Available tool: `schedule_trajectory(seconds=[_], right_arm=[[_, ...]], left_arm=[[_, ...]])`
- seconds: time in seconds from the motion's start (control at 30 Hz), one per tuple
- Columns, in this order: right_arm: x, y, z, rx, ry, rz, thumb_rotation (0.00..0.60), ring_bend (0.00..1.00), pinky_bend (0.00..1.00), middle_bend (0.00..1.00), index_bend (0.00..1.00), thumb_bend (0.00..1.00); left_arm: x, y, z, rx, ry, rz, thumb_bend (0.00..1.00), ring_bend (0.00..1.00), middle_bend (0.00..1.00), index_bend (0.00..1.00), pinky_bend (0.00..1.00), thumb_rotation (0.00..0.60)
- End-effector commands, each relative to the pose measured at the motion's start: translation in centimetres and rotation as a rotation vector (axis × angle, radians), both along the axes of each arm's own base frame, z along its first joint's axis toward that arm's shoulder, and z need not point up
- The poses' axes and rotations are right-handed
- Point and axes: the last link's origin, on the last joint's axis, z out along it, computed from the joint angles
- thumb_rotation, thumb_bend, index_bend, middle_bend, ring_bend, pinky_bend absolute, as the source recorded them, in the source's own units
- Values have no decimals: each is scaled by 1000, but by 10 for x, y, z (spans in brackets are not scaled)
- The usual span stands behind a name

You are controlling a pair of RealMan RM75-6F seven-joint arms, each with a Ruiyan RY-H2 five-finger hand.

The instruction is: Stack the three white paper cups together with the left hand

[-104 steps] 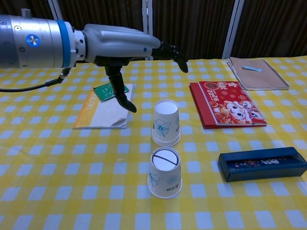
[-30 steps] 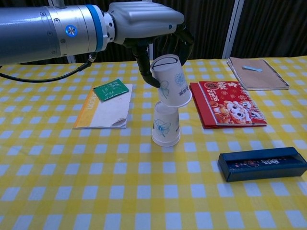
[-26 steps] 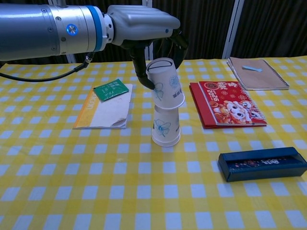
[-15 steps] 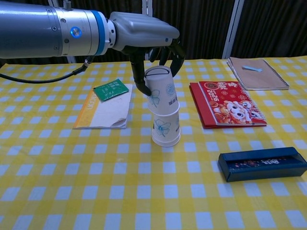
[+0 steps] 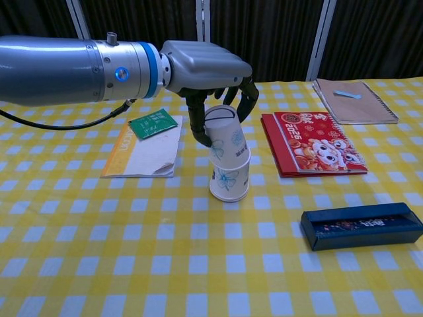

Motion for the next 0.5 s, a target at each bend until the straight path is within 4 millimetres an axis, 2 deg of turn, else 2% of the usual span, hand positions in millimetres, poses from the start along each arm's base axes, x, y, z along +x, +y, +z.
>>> schedule_trajectory(seconds=[0.03,0.2,0.37,0.5], right_arm=[[0,0,0,1,0,0,600,0,0,0,16,0],[-1,0,0,1,0,-3,600,0,0,0,16,0],[-1,0,1,-2,-3,-4,600,0,0,0,16,0],[-1,0,1,-2,-4,-3,600,0,0,0,16,0]], left_arm=[[-3,0,-9,-9,13,-1,50,377,337,469,357,600],[-5,2,-22,-15,4,9,32,313,270,398,338,600],[-7,3,-23,-31,-2,23,18,279,229,324,325,600],[-8,4,-18,-40,-14,32,0,136,61,67,258,600]])
